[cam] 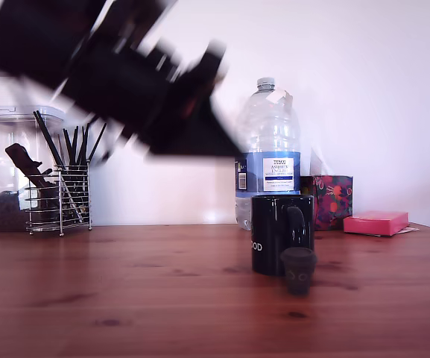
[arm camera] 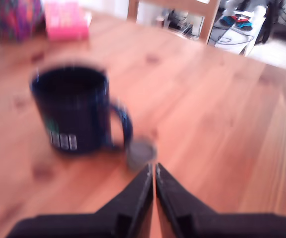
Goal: Pick up the coffee capsules from the table one by one and drop them inside the nearest coffee cup
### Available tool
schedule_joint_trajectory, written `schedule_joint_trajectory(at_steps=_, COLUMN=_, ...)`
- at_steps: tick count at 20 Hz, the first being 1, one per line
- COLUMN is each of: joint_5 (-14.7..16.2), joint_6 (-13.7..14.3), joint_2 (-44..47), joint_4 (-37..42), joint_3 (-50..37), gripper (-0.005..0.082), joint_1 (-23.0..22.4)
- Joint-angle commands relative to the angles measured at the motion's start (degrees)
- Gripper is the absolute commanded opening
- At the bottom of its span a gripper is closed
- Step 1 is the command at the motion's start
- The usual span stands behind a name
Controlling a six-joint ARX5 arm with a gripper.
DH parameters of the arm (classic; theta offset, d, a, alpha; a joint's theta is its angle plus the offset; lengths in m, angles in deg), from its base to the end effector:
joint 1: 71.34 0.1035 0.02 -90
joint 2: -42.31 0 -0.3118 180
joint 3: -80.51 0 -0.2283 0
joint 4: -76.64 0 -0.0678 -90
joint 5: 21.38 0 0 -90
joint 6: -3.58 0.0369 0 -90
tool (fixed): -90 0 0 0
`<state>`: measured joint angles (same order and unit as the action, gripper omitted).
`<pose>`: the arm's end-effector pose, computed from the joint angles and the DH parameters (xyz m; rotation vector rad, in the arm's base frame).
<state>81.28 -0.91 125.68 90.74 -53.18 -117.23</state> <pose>0.1764 -0.1936 0.2351 0.0491 0.4400 -0.9906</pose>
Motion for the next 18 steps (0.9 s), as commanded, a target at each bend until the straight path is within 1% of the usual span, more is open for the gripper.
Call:
schedule_joint_trajectory(at_steps=1, joint_5=-1.18, joint_6=-1.79, joint_2=-0.20, joint_4=3.63, joint_3=-2.08, gripper=-0.0021, joint_1=-0.72)
schedule_joint_trajectory(at_steps=3, joint_5=-1.79, joint_6=-1.66, joint_2=-0.20, joint_4=3.65, joint_3=-2.89, gripper=-0.0021, joint_1=-1.11)
schedule_joint_trajectory(at_steps=6, joint_5=-1.75, joint_6=-1.53, joint_2=-0.09, joint_4=3.63, joint_3=-2.89, gripper=-0.0020, joint_1=-1.81)
schedule_joint_trajectory(at_steps=7, joint_5=-1.77, joint_6=-1.53, joint_2=-0.09, joint_4=3.21, joint_3=-2.89, gripper=-0.0016, joint_1=-1.81)
schedule_joint_trajectory(at_steps=8, joint_5=-1.75, joint_6=-1.51, joint_2=0.09, joint_4=2.95, joint_3=-2.89, gripper=0.0012, joint_1=-1.79)
schedule_joint_trajectory(at_steps=9, joint_5=-1.77, joint_6=-1.53, joint_2=0.35, joint_4=3.02, joint_3=-2.89, gripper=0.0105, joint_1=-1.79)
schedule_joint_trajectory(at_steps=11, joint_5=-1.81, joint_6=-1.49, joint_2=1.27, joint_4=4.28, joint_3=-2.86, gripper=0.0426, joint_1=-1.79)
schedule_joint_trajectory(at_steps=12, joint_5=-1.79, joint_6=-1.51, joint_2=1.90, joint_4=5.31, joint_3=-2.86, gripper=0.0547, joint_1=-1.81)
schedule_joint_trajectory(at_steps=13, joint_5=-1.84, joint_6=-1.49, joint_2=2.62, joint_4=6.36, joint_3=-2.86, gripper=0.0594, joint_1=-1.92)
schedule_joint_trajectory(at_steps=18, joint_5=-2.78, joint_6=-1.53, joint_2=7.93, joint_4=12.15, joint_3=-2.34, gripper=0.0593, joint_1=-2.56)
